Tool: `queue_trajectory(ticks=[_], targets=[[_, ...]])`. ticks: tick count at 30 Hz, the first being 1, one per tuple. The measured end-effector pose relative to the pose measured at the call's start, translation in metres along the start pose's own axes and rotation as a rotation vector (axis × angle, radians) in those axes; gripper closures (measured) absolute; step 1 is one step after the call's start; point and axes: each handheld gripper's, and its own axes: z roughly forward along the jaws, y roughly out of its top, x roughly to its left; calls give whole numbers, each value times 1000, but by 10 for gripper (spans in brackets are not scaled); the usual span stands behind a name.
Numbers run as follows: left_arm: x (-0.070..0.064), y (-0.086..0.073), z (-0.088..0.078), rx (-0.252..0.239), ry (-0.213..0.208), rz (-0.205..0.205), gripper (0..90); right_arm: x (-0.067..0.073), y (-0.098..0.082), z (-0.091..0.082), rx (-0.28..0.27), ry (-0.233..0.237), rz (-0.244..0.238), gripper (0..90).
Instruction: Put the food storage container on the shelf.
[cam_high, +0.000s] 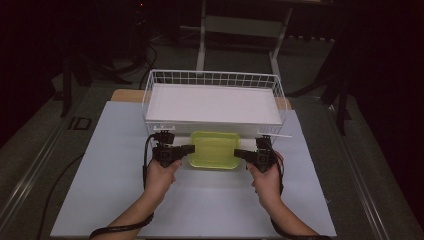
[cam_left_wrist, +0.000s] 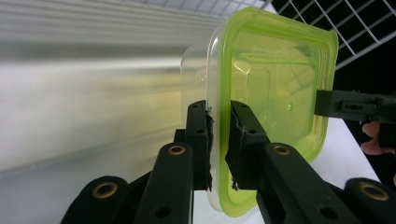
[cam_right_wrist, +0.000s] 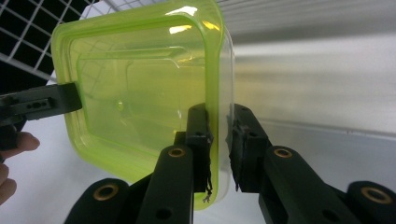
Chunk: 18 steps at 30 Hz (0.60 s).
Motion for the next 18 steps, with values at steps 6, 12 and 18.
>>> queue_trajectory(ticks=[6,12,18], targets=[[8,-2,16,5,20,-8,803,-9,0,16,1,-33,12,785],[14,-2,32,6,31,-23,801,-16,2,27,-7,-62,19,781],[20,2,35,-2,7,-36,792,-21,7,32,-19,-50,51,783]])
